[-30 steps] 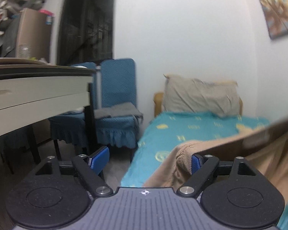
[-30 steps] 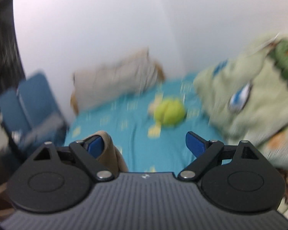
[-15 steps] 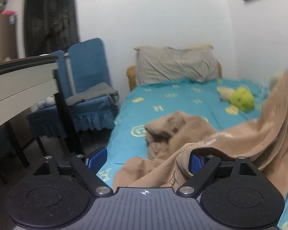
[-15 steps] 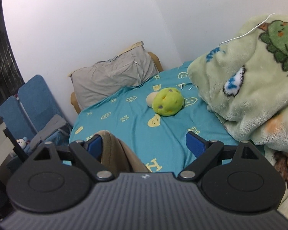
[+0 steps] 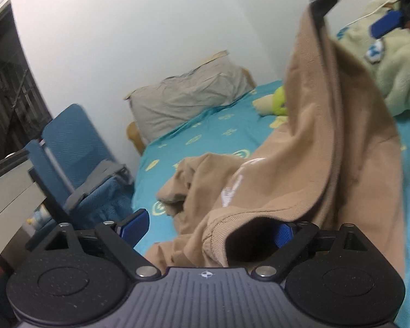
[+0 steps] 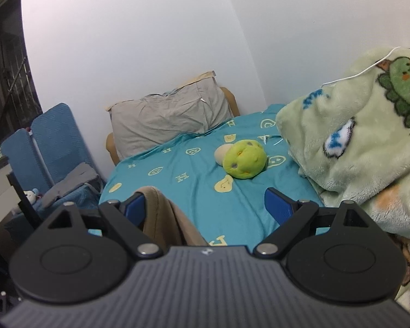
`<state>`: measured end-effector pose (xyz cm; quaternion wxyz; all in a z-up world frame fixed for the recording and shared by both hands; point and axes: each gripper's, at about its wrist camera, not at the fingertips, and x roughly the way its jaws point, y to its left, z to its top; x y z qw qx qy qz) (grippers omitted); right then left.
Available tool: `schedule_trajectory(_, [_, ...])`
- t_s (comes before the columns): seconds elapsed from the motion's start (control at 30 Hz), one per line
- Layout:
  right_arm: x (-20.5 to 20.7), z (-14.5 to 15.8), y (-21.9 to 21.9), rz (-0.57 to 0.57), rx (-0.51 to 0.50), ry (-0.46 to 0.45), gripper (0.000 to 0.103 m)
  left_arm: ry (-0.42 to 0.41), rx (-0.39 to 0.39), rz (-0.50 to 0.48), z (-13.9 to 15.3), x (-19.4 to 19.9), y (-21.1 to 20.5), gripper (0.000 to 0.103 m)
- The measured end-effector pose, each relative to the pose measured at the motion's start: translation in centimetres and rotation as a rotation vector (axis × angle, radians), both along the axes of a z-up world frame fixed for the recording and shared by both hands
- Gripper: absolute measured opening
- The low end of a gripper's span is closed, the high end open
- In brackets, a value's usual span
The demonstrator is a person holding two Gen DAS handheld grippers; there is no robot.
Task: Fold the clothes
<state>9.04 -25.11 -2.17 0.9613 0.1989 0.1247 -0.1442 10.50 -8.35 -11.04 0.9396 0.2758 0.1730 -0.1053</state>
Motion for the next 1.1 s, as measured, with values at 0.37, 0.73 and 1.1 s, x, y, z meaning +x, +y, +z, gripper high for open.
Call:
schedule_trajectory(0.37, [3.3, -4.0, 1.0, 0.116, -0.061, 0.328, 0.091, -0.162, -0.432, 0.393, 5.6, 2.1, 8.3, 0.093])
schedule_trajectory(0.73, [3.6, -5.0, 0.1, 0.005, -0.016, 0.394, 0.091, -0.255, -0.52, 0.428, 8.5, -1.2, 9.7, 0.094])
schedule_trajectory(1.1, [-2.4, 15.7, -1.1, -0.088, -0.103, -0.128, 0.091, -0.503, -0.689, 0.337, 24.8, -7.5, 9.6, 0.098])
